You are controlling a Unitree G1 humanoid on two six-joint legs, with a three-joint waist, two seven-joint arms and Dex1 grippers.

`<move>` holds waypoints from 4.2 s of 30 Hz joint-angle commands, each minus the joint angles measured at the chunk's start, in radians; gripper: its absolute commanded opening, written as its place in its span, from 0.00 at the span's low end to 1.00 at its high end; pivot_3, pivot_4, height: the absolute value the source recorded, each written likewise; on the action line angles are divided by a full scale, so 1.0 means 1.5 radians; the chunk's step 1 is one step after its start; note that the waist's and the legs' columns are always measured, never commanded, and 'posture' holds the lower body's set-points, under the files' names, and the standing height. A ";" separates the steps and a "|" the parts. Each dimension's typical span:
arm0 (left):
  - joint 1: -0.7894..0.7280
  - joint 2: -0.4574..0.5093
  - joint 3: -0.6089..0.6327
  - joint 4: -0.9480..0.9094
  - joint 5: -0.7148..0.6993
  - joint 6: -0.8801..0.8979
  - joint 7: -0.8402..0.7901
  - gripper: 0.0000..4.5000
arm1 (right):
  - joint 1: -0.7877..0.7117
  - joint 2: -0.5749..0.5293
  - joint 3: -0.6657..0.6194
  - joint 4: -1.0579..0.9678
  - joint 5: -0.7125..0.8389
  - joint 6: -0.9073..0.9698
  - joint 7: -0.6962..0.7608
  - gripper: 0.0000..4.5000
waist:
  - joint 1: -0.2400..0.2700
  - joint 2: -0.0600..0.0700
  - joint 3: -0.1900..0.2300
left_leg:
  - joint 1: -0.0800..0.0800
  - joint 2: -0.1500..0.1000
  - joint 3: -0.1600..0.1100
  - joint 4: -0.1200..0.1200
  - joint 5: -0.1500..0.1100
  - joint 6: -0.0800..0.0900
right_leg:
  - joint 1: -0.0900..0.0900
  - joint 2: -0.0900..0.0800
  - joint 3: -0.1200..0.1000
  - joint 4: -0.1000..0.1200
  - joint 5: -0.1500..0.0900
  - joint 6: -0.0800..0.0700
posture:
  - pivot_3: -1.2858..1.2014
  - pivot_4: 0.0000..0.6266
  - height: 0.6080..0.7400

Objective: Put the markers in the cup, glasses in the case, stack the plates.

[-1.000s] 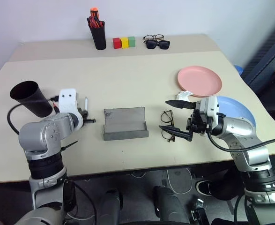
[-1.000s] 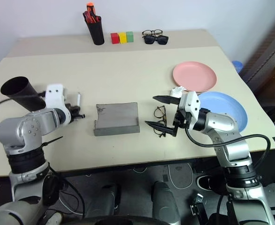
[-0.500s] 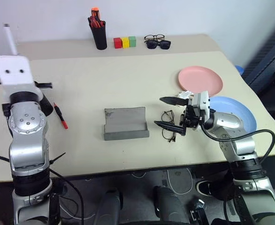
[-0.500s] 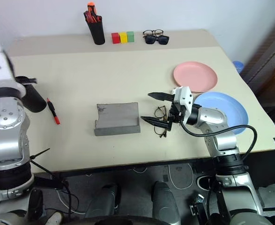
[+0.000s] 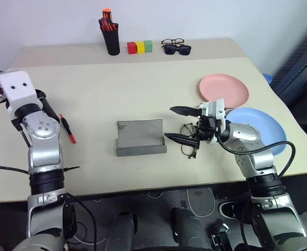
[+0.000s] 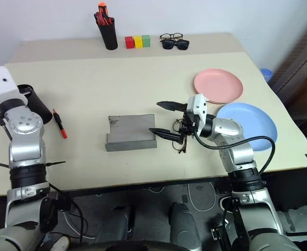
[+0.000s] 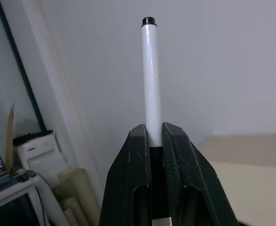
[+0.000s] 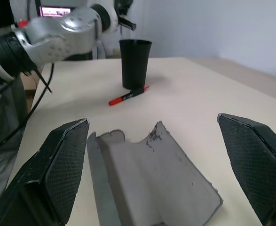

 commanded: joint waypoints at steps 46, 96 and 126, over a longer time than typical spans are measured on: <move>0.218 -0.170 0.093 -0.581 -0.417 0.759 -0.118 0.71 | 0.031 0.002 -0.026 -0.020 -0.003 -0.029 -0.033 1.00 | -0.016 0.000 0.000 | 0.001 0.000 -0.001 0.001 0.000 0.000 | 0.001 0.000 0.000 0.001 -0.001 -0.002 | 0.52 0.24 1.00; -0.059 -0.193 0.196 -0.105 -0.284 0.671 -0.060 0.01 | 0.084 -0.017 -0.044 -0.083 -0.005 -0.018 -0.086 1.00 | -0.014 0.000 0.000 | 0.001 0.000 -0.001 0.001 0.001 -0.002 | 0.001 0.001 0.000 0.000 -0.001 0.002 | 0.52 0.24 1.00; 0.077 0.022 0.071 -0.080 0.003 -0.176 -0.011 0.01 | 0.053 0.019 -0.022 -0.025 -0.025 -0.044 -0.078 1.00 | -0.009 0.000 0.000 | -0.001 0.000 -0.001 0.000 0.001 -0.002 | 0.000 0.000 0.000 -0.001 0.001 -0.001 | 0.52 0.24 1.00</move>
